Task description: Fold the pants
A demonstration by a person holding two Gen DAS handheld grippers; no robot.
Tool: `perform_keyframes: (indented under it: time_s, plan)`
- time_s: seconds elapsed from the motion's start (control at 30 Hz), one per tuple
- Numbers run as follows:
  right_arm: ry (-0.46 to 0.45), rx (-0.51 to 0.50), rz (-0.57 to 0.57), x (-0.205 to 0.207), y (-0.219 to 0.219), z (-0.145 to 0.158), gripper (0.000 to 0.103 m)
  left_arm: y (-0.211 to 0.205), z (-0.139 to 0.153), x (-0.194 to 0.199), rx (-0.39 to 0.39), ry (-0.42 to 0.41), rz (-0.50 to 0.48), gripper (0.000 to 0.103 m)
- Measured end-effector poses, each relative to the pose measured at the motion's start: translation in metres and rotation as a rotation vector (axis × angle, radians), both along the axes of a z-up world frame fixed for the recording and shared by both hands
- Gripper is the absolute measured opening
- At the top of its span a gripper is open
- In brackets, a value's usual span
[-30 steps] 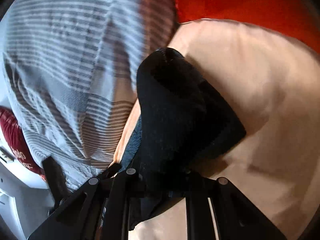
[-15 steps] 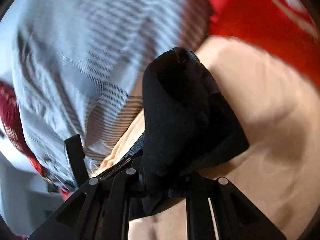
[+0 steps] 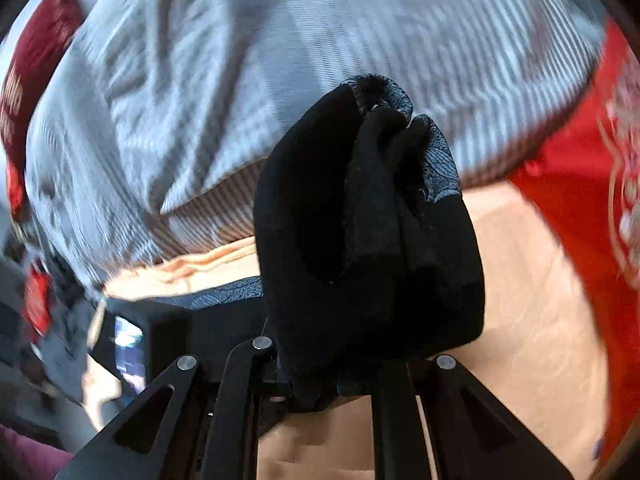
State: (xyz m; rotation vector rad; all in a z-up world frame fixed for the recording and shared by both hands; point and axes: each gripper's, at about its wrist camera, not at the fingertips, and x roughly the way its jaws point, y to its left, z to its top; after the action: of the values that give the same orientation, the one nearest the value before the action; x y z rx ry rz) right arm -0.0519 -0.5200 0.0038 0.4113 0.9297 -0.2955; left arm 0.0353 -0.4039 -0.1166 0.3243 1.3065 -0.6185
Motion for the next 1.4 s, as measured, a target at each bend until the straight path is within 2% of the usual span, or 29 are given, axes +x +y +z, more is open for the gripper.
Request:
perform_keyframes:
  time_s: [0.13,0.23,0.3,0.4,0.5,0.6,0.67,0.7,0.73,0.77,0.8,0.87,0.93,1.07,1.13,1.23,1.37,1.4]
  plan:
    - [0.039,-0.130,0.116,0.028,0.060,0.006,0.014,0.068,0.024,0.026,0.003,-0.033,0.075,0.046]
    - [0.099,-0.253,0.216,0.051,0.115,-0.007,0.014,0.122,0.028,0.052,0.039,-0.036,0.147,0.047]
    - [0.146,-0.321,0.267,0.069,0.153,-0.027,0.014,0.159,0.026,0.071,0.072,-0.035,0.208,0.047]
    - [0.241,-0.416,0.326,0.098,0.207,-0.069,0.014,0.211,0.017,0.068,0.097,-0.031,0.294,0.046]
    - [0.338,-0.508,0.357,0.107,0.241,-0.112,0.015,0.256,0.011,0.083,0.121,-0.022,0.351,0.047]
    - [0.422,-0.629,0.373,0.108,0.267,-0.144,0.024,0.275,0.000,0.091,0.136,-0.010,0.379,0.047]
    - [0.421,-0.680,0.382,0.102,0.281,-0.144,0.038,0.281,0.003,0.092,0.141,-0.005,0.389,0.047]
    - [0.405,-0.669,0.399,0.099,0.287,-0.139,0.043,0.287,0.003,0.094,0.148,-0.011,0.397,0.049]
    - [0.385,-0.644,0.422,0.094,0.292,-0.131,0.054,0.291,-0.005,0.100,0.151,-0.011,0.401,0.056]
    - [0.371,-0.631,0.437,0.090,0.294,-0.125,0.056,0.294,-0.003,0.101,0.150,-0.010,0.409,0.071]
    - [0.350,-0.615,0.461,0.084,0.298,-0.116,0.056,0.297,0.002,0.100,0.131,-0.015,0.421,0.074]
    - [0.325,-0.571,0.479,0.074,0.298,-0.103,0.057,0.296,0.009,0.103,0.087,-0.002,0.406,0.074]
    - [0.301,-0.467,0.441,0.061,0.280,-0.086,0.057,0.285,0.013,0.106,0.046,0.020,0.365,0.074]
    - [0.296,-0.231,0.235,0.041,0.213,-0.067,0.058,0.251,0.027,0.098,-0.091,0.094,0.244,0.074]
    - [0.301,-0.175,0.156,0.034,0.190,-0.065,0.058,0.229,0.026,0.094,-0.136,0.145,0.175,0.074]
    - [0.320,-0.123,0.078,0.027,0.166,-0.069,0.058,0.197,0.018,0.085,-0.161,0.212,0.099,0.074]
    - [0.325,-0.040,0.025,0.012,0.156,-0.075,0.057,0.181,0.005,0.082,-0.172,0.239,0.089,0.073]
    - [0.325,-0.033,0.023,0.010,0.157,-0.077,0.055,0.179,0.005,0.081,-0.179,0.245,0.090,0.057]
